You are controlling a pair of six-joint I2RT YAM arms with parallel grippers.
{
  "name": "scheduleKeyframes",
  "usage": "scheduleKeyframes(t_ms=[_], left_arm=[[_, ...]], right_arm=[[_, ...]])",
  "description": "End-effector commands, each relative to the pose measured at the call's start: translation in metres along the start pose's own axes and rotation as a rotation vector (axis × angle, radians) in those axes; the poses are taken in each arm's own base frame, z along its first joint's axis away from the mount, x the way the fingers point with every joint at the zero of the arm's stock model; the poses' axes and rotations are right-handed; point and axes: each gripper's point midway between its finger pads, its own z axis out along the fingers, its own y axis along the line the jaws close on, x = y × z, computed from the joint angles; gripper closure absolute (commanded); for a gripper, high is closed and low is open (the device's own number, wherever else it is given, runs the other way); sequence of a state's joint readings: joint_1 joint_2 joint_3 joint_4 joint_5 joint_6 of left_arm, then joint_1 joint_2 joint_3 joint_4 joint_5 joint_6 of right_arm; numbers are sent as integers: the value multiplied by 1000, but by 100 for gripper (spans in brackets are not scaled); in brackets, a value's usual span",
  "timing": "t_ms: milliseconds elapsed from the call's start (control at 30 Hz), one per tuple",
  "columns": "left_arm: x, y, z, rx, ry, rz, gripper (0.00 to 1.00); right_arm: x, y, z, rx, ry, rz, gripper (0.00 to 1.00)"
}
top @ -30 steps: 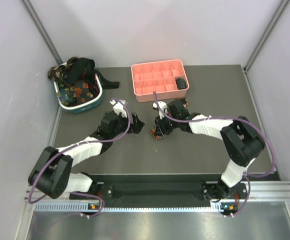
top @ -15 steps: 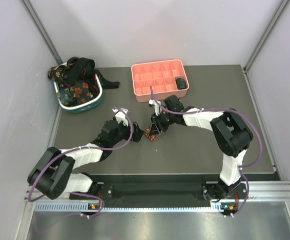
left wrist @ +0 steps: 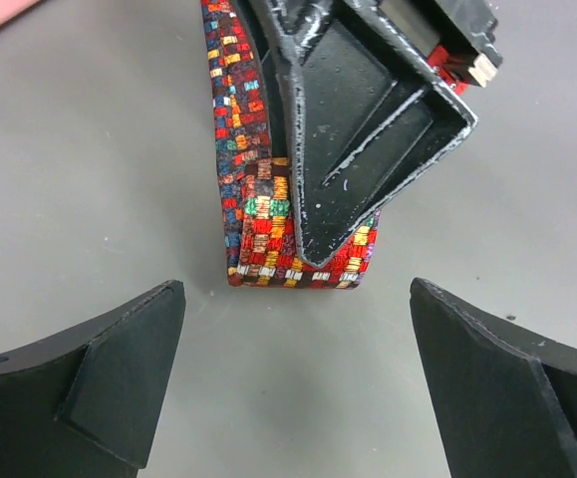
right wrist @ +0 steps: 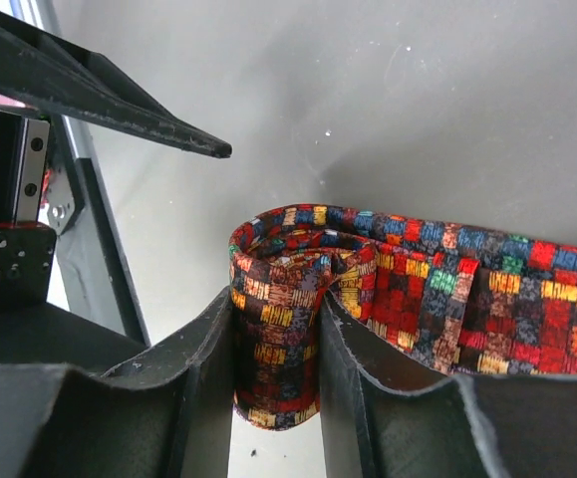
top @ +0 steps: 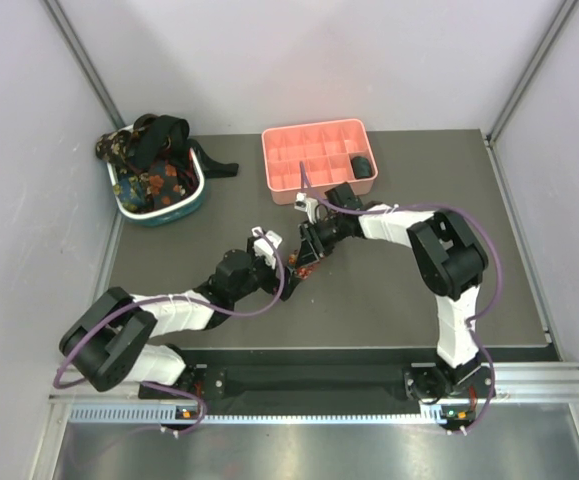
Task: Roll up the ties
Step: Roll the tie
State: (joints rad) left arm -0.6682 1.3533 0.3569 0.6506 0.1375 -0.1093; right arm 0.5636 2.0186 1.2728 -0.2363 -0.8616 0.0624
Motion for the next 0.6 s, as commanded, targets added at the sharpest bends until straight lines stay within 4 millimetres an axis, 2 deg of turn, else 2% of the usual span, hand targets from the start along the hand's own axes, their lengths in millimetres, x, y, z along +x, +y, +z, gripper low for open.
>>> scheduleKeyframes(t_ms=[0, 200, 433, 567], left_arm=[[-17, -3, 6, 22, -55, 80, 1], [-13, -3, 25, 26, 29, 131, 1], [-11, -5, 36, 45, 48, 156, 5], [-3, -4, 45, 48, 103, 166, 5]], right_arm=[[1, -14, 4, 12, 14, -2, 74], [2, -24, 6, 29, 11, 14, 75], [-1, -30, 5, 42, -2, 20, 75], [-4, -31, 1, 71, -4, 6, 75]])
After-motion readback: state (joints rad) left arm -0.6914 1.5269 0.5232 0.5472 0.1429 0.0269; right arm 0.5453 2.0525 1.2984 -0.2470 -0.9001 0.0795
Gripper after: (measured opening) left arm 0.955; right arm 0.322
